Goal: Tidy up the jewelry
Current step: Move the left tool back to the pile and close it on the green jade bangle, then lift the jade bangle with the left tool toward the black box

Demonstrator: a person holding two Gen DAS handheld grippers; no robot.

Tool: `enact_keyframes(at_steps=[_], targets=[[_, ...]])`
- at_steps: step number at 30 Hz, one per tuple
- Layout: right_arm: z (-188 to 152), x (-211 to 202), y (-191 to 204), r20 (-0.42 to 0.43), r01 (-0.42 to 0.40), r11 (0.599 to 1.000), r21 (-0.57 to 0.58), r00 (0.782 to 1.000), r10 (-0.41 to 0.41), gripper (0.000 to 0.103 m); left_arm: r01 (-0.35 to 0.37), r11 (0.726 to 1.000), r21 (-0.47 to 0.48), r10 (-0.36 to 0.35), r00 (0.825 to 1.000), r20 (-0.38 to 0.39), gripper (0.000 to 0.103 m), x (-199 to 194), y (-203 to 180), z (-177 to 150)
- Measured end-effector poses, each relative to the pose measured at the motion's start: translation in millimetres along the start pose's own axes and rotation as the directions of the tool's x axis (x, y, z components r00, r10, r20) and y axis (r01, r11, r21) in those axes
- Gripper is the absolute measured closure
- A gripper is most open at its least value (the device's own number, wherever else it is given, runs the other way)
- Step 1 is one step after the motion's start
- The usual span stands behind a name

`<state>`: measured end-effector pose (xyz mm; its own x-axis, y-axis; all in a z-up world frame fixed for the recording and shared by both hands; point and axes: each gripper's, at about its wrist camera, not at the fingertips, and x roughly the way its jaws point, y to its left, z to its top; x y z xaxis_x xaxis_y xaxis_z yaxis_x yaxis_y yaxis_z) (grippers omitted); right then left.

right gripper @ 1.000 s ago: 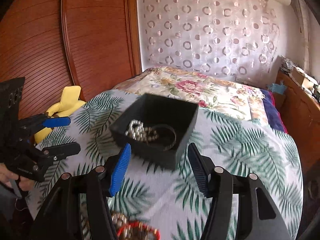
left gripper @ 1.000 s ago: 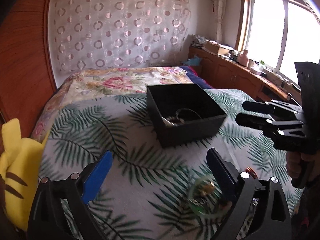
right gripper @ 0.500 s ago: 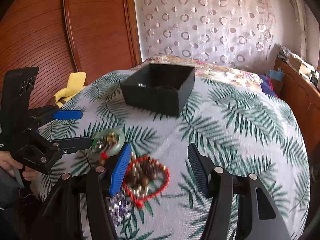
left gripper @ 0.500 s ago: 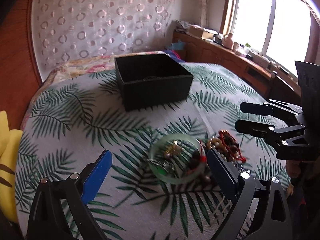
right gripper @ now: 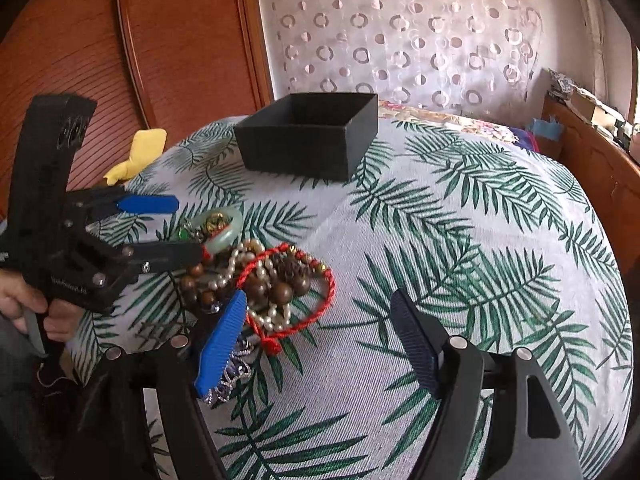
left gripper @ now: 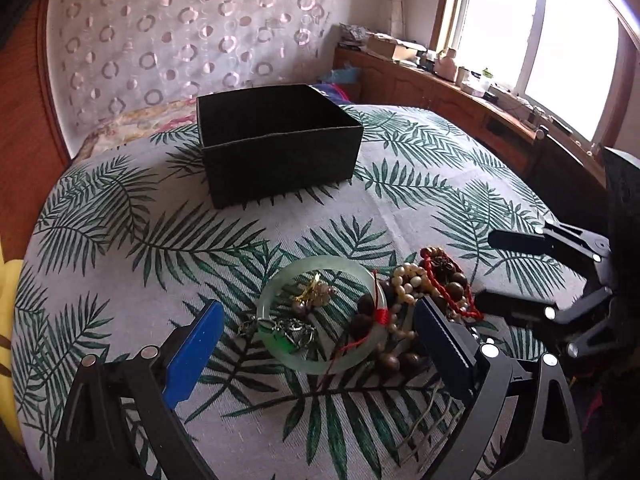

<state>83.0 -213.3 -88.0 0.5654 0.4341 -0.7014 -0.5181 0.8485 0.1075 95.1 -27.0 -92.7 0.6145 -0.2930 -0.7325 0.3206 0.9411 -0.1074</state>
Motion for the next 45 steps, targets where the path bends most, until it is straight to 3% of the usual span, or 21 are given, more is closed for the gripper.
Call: enact_keyframes(at_steps=[5, 10, 16, 17, 18, 19, 20, 27, 29, 41, 42, 45], targets=[[0, 0, 0, 0.005, 0.000, 1.000, -0.001, 1.000, 0.000, 0.026, 0.004, 1.000, -0.015, -0.004, 0.999, -0.038, 0.027, 12, 3, 2], [-1, 0, -1, 0.006, 0.001, 1.000, -0.001, 1.000, -0.001, 0.026, -0.004, 1.000, 0.001, 0.004, 0.999, -0.049, 0.027, 16, 1, 2], [-1, 0, -1, 0.006, 0.000, 1.000, 0.003, 1.000, 0.000, 0.026, -0.008, 1.000, 0.029, 0.009, 1.000, -0.027, 0.035, 11, -3, 1], [-1, 0, 0, 0.006, 0.000, 1.000, 0.003, 1.000, 0.000, 0.026, -0.012, 0.999, 0.035, 0.013, 1.000, -0.016, 0.039, 8, -4, 1], [-1, 0, 0, 0.005, 0.001, 1.000, 0.003, 1.000, -0.001, 0.026, -0.006, 0.999, 0.035, 0.006, 1.000, -0.004, 0.052, 5, -4, 2], [-1, 0, 0, 0.005, 0.002, 1.000, 0.002, 1.000, -0.002, 0.026, 0.023, 1.000, 0.020, -0.022, 1.000, -0.012, 0.084, 2, -3, 2], [-1, 0, 0, 0.004, 0.003, 1.000, -0.001, 1.000, -0.003, 0.026, 0.016, 1.000, 0.007, -0.016, 1.000, -0.017, 0.088, 2, -1, 4], [-1, -1, -1, 0.005, 0.005, 1.000, 0.002, 1.000, -0.005, 0.026, -0.017, 1.000, -0.017, 0.017, 1.000, -0.024, 0.087, 4, 12, 3], [-2, -1, -1, 0.004, 0.004, 1.000, 0.002, 1.000, -0.004, 0.026, -0.021, 1.000, -0.017, 0.021, 0.999, -0.029, 0.083, 4, 14, 3], [-2, -1, -1, 0.006, 0.005, 1.000, 0.002, 1.000, -0.005, 0.026, -0.071, 0.994, 0.087, 0.077, 0.995, -0.066, 0.072, -8, 5, -15], [-2, -1, -1, 0.007, 0.004, 1.000, 0.002, 1.000, -0.004, 0.026, -0.076, 0.993, 0.088, 0.081, 0.995, -0.060, 0.071, -10, 5, -15], [-2, -1, -1, 0.006, 0.003, 1.000, 0.004, 1.000, -0.003, 0.026, -0.077, 0.994, 0.074, 0.080, 0.996, -0.029, 0.050, -20, 8, -13]])
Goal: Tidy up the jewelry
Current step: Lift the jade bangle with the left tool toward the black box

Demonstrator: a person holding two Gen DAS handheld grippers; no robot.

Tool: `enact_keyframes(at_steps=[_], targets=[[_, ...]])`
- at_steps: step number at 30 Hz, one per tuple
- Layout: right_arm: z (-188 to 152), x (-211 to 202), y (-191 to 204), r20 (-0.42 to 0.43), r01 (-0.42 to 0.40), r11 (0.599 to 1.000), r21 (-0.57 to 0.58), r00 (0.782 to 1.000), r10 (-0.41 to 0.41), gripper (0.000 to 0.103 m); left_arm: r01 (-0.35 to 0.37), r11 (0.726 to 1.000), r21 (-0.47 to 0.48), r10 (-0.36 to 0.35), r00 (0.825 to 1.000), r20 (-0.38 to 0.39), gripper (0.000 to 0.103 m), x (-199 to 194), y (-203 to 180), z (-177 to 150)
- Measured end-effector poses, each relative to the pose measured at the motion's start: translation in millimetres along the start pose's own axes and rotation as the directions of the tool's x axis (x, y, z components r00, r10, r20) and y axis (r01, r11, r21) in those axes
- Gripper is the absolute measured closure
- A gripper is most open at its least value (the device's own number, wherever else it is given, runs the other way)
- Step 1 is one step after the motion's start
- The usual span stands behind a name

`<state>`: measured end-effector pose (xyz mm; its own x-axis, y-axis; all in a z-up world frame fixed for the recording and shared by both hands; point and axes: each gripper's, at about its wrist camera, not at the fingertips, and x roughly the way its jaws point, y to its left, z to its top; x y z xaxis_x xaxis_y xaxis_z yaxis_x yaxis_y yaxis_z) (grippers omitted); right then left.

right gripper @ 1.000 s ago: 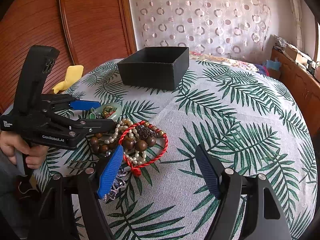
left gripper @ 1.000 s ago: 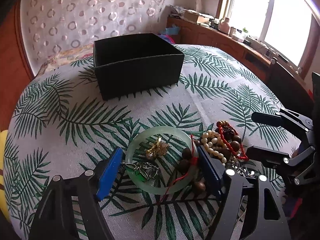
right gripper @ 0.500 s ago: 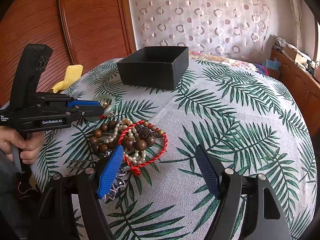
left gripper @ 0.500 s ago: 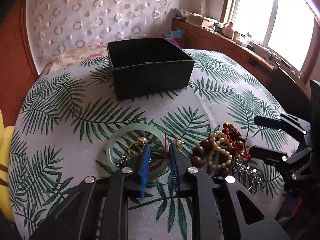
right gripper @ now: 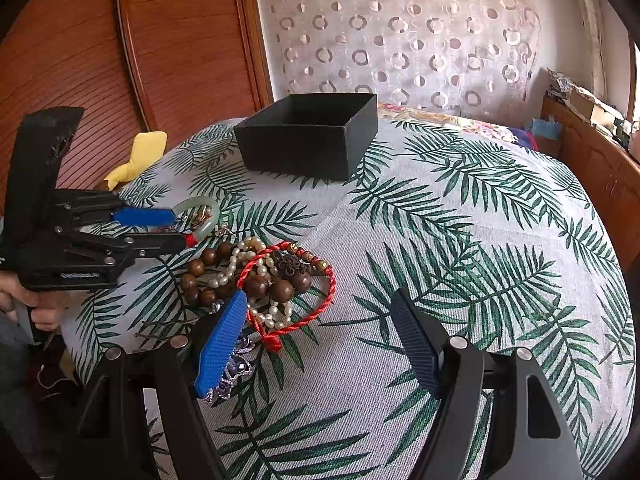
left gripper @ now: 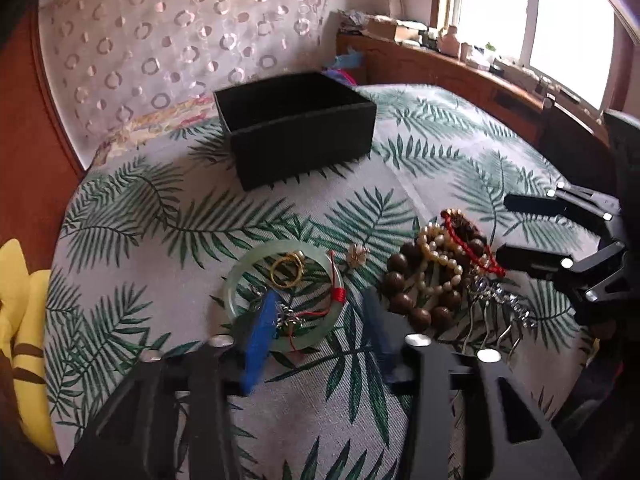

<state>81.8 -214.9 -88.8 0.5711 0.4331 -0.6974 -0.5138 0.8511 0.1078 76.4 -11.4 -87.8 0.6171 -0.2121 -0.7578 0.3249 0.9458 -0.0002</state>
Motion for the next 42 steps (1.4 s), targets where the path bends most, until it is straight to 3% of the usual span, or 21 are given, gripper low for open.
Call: enact_keyframes(at_steps=[7, 14, 18, 22, 28, 32, 42], targets=[[0, 0, -1, 0.001, 0.000, 1.000, 0.000, 1.000, 0.000, 0.026, -0.048, 0.999, -0.007, 0.048, 0.999, 0.019, 0.032, 0, 10, 8], [0, 0, -1, 0.000, 0.001, 1.000, -0.003, 1.000, -0.001, 0.026, -0.039, 0.999, -0.024, 0.037, 0.998, -0.051, 0.030, 25, 17, 6], [0, 1, 1, -0.005, 0.007, 1.000, -0.013, 1.000, -0.007, 0.026, -0.037, 0.999, -0.025, 0.036, 0.999, -0.039, 0.028, 28, 17, 6], [2, 2, 9, -0.008, 0.006, 0.999, -0.033, 1.000, -0.006, 0.026, -0.033, 0.999, -0.019, 0.032, 0.999, -0.029, 0.034, 26, 17, 5], [17, 7, 28, -0.008, -0.031, 0.995, -0.093, 1.000, 0.031, 0.027, -0.024, 0.999, -0.045, 0.026, 0.999, 0.042, 0.034, 2, 22, 5], [34, 16, 43, -0.014, -0.061, 0.989, -0.136, 0.998, 0.060, 0.040, -0.029, 0.998, -0.058, 0.034, 0.996, 0.082, 0.034, -13, 26, 9], [58, 58, 77, -0.124, -0.144, 0.964, -0.222, 0.985, 0.118, 0.054, -0.062, 0.992, -0.109, 0.076, 0.989, 0.129, 0.034, -33, 49, 13]])
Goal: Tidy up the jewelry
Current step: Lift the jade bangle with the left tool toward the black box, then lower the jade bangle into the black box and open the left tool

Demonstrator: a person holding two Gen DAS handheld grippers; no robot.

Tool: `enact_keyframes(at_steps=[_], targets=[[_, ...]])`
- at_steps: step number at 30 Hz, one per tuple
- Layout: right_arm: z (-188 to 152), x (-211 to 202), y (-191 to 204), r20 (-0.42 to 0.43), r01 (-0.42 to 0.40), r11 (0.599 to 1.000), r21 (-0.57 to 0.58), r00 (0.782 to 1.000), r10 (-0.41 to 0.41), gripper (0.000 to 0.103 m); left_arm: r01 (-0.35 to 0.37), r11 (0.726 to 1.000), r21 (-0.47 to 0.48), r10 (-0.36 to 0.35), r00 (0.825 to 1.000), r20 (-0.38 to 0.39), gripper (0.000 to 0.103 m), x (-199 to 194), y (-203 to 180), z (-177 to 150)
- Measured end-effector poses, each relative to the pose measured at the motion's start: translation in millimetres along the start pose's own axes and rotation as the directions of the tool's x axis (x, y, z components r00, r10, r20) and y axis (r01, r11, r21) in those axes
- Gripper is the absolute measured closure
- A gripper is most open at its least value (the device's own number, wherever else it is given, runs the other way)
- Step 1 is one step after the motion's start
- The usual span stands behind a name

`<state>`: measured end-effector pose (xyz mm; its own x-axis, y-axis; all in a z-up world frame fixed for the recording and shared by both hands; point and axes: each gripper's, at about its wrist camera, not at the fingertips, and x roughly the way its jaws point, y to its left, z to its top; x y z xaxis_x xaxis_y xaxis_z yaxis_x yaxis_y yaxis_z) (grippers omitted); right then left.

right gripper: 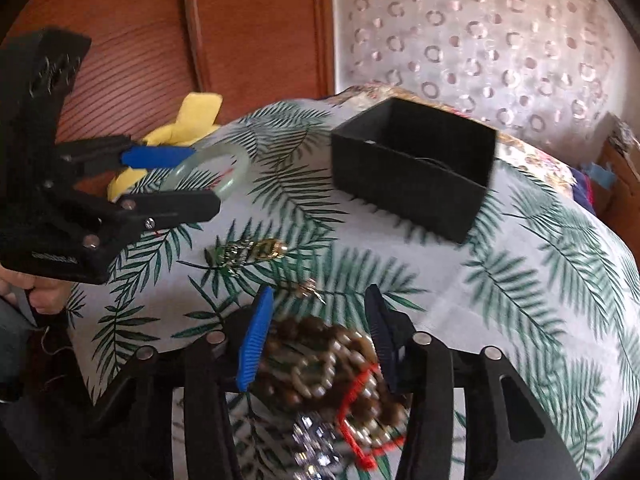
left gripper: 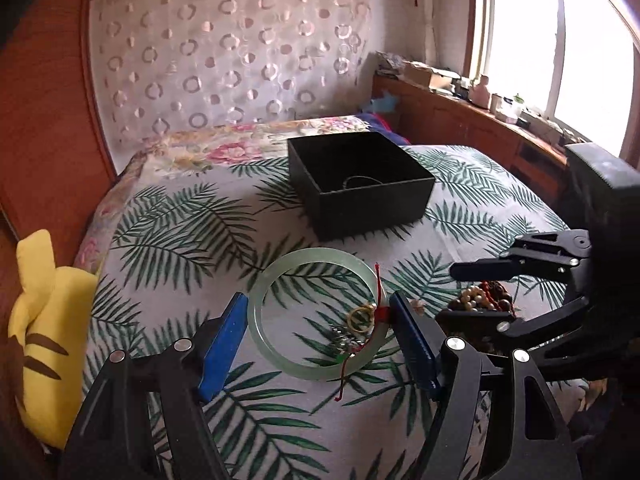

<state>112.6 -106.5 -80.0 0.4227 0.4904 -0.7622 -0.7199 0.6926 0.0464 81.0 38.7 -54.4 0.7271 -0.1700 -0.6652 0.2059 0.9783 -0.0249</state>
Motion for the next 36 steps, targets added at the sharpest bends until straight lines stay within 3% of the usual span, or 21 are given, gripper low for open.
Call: enact_keyframes(at_steps=[9, 11, 12, 17, 26, 36], targets=[[9, 24, 14, -0.074, 0.024, 0.996, -0.082, 0.997, -0.030, 0.069, -0.011, 0.999, -0.031, 0.012, 1.000, 0.012, 0.034, -4, 14, -1], [9, 25, 15, -0.075, 0.019, 0.996, -0.084, 0.997, -0.026, 0.076, -0.012, 0.999, -0.035, 0.013, 1.000, 0.012, 0.034, -4, 15, -1], [10, 26, 17, -0.075, 0.020, 0.996, -0.089, 0.997, -0.027, 0.087, -0.013, 0.999, -0.037, 0.013, 1.000, 0.012, 0.034, -3, 15, -1], [11, 19, 12, -0.048, 0.027, 0.997, -0.077, 0.998, -0.031, 0.087, -0.013, 0.999, -0.038, 0.013, 1.000, 0.011, 0.034, -1, 16, 1], [36, -19, -44, 0.067, 0.059, 0.998, 0.012, 0.996, -0.060, 0.087, -0.004, 1.000, -0.022, 0.005, 0.999, 0.039, 0.034, 8, 10, 29], [71, -8, -91, 0.119, 0.108, 0.990, 0.087, 0.986, -0.118, 0.087, 0.006, 1.000, -0.009, -0.006, 0.998, 0.062, 0.034, 34, -1, 70]])
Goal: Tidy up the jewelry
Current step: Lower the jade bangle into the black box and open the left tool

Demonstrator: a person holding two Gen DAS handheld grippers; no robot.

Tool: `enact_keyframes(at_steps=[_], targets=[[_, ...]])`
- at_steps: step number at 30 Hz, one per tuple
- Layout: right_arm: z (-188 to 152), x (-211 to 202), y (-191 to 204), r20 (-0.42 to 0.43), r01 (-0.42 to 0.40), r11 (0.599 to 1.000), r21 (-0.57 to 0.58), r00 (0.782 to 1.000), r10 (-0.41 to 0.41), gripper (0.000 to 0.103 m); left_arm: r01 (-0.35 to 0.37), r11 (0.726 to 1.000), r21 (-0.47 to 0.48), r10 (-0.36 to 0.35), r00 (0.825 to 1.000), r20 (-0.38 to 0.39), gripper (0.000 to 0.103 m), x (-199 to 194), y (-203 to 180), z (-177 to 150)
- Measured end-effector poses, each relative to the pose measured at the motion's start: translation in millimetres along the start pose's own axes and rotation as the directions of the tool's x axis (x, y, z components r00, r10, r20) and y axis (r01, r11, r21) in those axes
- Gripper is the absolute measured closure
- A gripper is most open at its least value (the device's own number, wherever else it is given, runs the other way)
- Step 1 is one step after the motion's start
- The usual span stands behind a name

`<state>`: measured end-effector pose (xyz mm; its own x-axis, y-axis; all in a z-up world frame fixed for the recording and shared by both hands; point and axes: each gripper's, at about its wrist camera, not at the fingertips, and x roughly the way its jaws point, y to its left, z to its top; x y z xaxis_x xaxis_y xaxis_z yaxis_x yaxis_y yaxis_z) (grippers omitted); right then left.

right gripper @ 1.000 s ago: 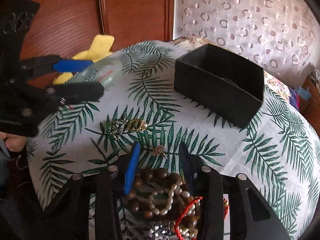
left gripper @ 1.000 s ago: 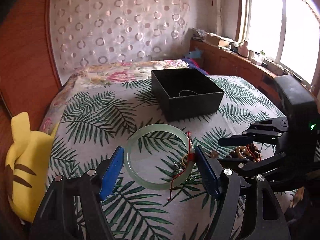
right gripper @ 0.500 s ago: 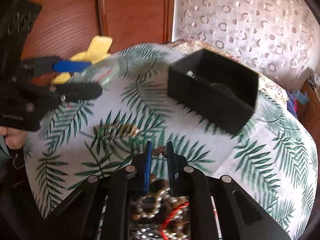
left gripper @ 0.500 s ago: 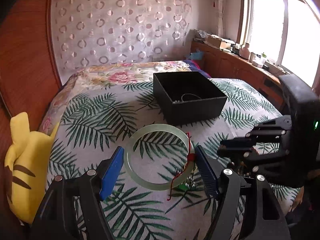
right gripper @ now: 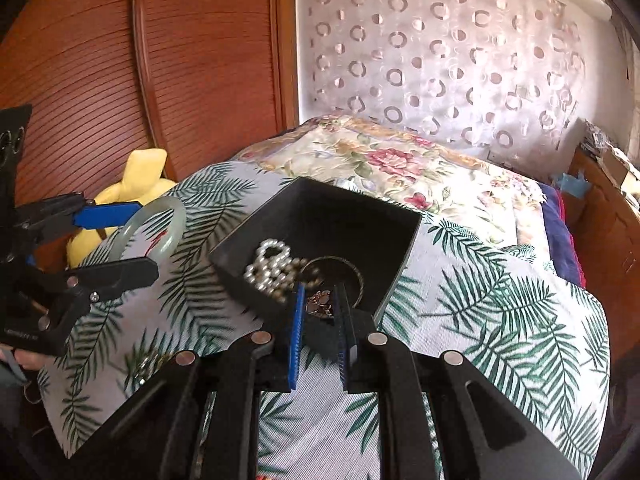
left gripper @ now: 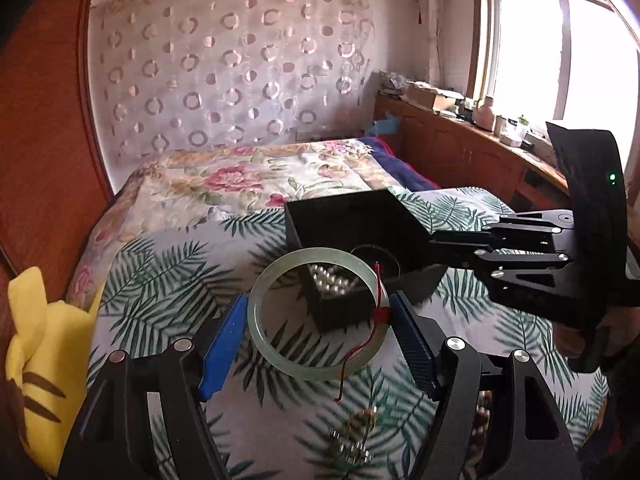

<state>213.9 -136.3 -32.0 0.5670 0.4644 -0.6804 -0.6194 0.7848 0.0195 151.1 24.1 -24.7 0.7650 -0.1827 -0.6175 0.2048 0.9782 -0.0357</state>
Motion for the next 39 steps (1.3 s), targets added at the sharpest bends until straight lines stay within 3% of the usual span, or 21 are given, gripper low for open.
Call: enact_keyframes(at_steps=[7, 9, 10, 11, 27, 39], targets=[[10, 20, -16, -0.026, -0.017, 0.999, 0.042, 0.999, 0.018, 0.084, -0.007, 1.000, 0.007, 0.007, 1.000, -0.017, 0.034, 22, -4, 16], [13, 23, -21, -0.034, -0.040, 0.997, 0.064, 0.999, 0.042, 0.078, -0.009, 1.000, 0.010, 0.009, 1.000, -0.018, 0.034, 25, -5, 20], [13, 22, -23, -0.028, -0.042, 0.997, 0.071, 0.999, 0.044, 0.067, -0.008, 1.000, 0.010, 0.008, 1.000, -0.022, 0.034, 28, -5, 23], [14, 20, -26, -0.021, -0.041, 0.996, 0.077, 0.999, 0.043, 0.062, -0.007, 1.000, 0.011, 0.007, 1.000, -0.024, 0.034, 31, -5, 24], [-15, -22, -44, 0.025, -0.034, 0.992, 0.124, 0.999, 0.031, 0.061, 0.001, 0.999, 0.038, 0.002, 0.996, -0.092, 0.034, 76, -22, 28], [-56, -46, -25, 0.015, -0.044, 0.994, 0.099, 0.999, 0.043, 0.061, 0.002, 0.999, 0.048, 0.001, 0.997, -0.079, 0.034, 70, -25, 24]])
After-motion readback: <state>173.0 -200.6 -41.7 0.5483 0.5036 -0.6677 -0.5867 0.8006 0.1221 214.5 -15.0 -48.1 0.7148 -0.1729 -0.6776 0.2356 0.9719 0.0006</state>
